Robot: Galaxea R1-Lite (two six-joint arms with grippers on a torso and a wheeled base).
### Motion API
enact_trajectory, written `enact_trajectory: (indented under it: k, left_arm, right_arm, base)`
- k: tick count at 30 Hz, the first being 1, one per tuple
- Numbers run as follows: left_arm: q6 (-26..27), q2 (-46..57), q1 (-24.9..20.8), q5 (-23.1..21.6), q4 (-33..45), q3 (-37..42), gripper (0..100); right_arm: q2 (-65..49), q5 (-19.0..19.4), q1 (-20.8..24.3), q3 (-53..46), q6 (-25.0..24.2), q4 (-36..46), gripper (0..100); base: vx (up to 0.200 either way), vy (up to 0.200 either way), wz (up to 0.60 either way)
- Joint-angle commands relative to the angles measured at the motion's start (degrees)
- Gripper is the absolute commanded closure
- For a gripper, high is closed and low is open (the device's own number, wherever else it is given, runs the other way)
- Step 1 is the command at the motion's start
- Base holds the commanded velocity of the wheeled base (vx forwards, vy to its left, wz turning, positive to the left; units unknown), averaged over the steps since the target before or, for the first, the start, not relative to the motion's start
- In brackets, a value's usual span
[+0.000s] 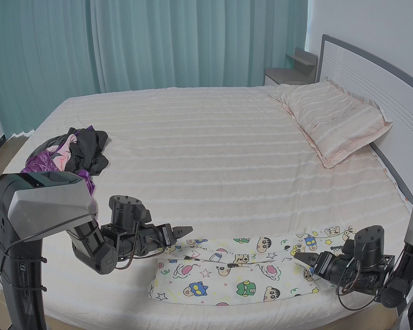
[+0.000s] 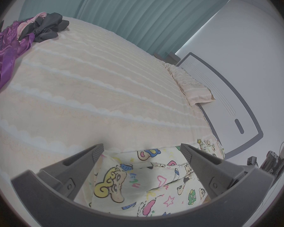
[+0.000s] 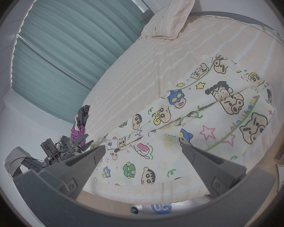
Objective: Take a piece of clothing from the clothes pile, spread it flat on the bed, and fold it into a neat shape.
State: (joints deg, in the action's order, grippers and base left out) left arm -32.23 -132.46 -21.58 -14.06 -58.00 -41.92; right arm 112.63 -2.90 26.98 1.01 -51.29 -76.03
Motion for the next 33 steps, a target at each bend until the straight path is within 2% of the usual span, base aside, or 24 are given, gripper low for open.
enact_trajectory:
  k: [1,9,17,18,26,33]
  left_arm:
    - [0.06,-0.16,-0.13,-0.01,0.0,0.88,0]
    - [2.96,0.19,0.04,0.17,-0.27,4.57,0]
    - [3.23,0.28,-0.04,0.43,-0.62,4.66,0]
    - [3.4,0.28,0.04,0.43,-0.62,4.66,100]
    - [6.57,2.21,0.13,2.63,-1.15,7.03,100]
    - [7.1,5.46,-0.22,2.63,-6.68,13.8,100]
  right_arm:
    - [0.57,0.0,0.0,-0.75,-0.04,0.01,0]
    - [0.57,0.0,0.0,-0.84,-0.04,0.01,0]
    - [0.66,0.09,0.09,-0.84,-0.04,0.01,0]
    - [0.66,0.09,0.09,-0.84,-0.04,0.01,0]
    - [0.66,0.18,0.09,-0.84,-0.04,0.1,0]
    - [0.66,0.18,0.09,-0.92,-0.04,0.1,0]
  base:
    - [0.0,0.0,0.0]
    - [0.0,0.0,0.0]
    - [0.0,0.0,0.0]
    - [0.0,0.0,0.0]
    - [0.0,0.0,0.0]
    - [0.0,0.0,0.0]
